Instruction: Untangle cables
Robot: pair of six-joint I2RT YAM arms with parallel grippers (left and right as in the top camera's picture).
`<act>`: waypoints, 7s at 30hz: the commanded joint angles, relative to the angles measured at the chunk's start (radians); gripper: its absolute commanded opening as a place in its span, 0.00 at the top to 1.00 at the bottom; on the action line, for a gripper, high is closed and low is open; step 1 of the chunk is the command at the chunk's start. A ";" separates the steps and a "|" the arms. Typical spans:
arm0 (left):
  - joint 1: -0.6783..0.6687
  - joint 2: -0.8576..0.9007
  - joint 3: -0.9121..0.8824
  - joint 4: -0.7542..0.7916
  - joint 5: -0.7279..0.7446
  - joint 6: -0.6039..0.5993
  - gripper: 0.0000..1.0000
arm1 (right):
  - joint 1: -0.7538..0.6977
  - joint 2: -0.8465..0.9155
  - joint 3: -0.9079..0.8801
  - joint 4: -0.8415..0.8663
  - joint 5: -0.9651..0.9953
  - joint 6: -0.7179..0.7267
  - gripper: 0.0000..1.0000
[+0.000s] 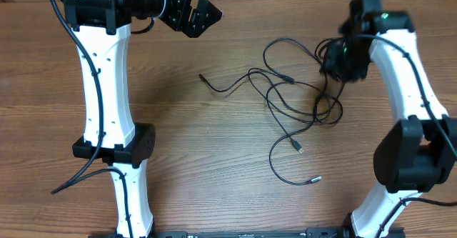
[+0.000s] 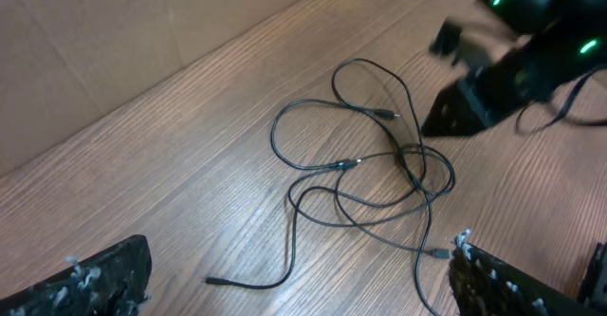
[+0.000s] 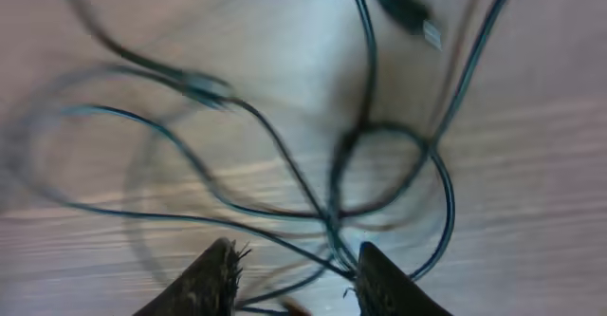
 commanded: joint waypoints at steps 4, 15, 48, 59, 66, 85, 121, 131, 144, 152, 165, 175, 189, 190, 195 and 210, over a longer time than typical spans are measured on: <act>-0.007 0.009 0.007 -0.003 0.015 0.018 0.00 | -0.002 -0.013 -0.162 0.043 0.029 0.041 0.61; -0.007 0.009 0.007 -0.014 0.015 0.019 0.00 | -0.002 -0.013 -0.337 0.212 0.027 0.031 0.96; -0.007 0.009 0.007 -0.035 0.004 0.018 0.00 | -0.196 0.064 0.827 0.898 0.013 -0.676 0.96; -0.013 0.009 0.007 -0.035 0.004 -0.019 0.00 | -0.445 0.365 0.824 1.692 -0.002 -0.697 0.96; -0.013 0.009 0.007 -0.035 0.004 -0.034 0.00 | -0.557 0.384 0.824 1.817 -0.212 -0.693 0.96; -0.014 0.009 0.007 0.021 0.109 -0.109 0.00 | -0.723 0.785 0.824 1.384 -0.231 -0.343 0.96; -0.020 0.009 0.007 -0.035 0.033 -0.096 0.00 | -0.614 0.673 0.887 0.839 -0.521 0.411 0.00; -0.020 0.009 0.007 -0.035 0.033 -0.093 0.00 | -0.590 0.674 0.827 0.560 -0.012 0.196 0.00; -0.021 0.009 0.007 -0.035 0.033 -0.094 0.00 | -0.548 0.674 0.802 0.435 0.503 0.173 0.00; -0.032 0.009 0.007 -0.035 0.032 -0.086 0.00 | -0.546 0.685 0.768 0.416 0.295 0.183 0.02; -0.042 0.009 0.007 -0.035 0.030 -0.077 0.00 | -0.601 0.680 0.755 -0.012 0.623 0.785 0.00; -0.042 0.010 0.007 -0.035 0.029 -0.067 0.00 | -0.613 0.679 0.873 -0.011 0.411 0.639 0.00; -0.056 0.032 0.007 -0.035 0.029 -0.052 0.00 | -0.516 0.679 1.194 -0.032 0.359 0.544 0.00; -0.055 0.034 0.007 -0.035 0.029 -0.052 0.00 | -0.499 0.679 1.194 -0.046 0.359 0.540 0.00; -0.055 0.043 0.007 -0.035 0.012 -0.052 0.00 | -0.384 0.679 1.191 -0.157 0.359 0.540 0.00; -0.053 0.043 0.007 -0.035 -0.041 -0.052 0.00 | -0.031 0.694 1.059 -0.411 0.343 0.367 0.00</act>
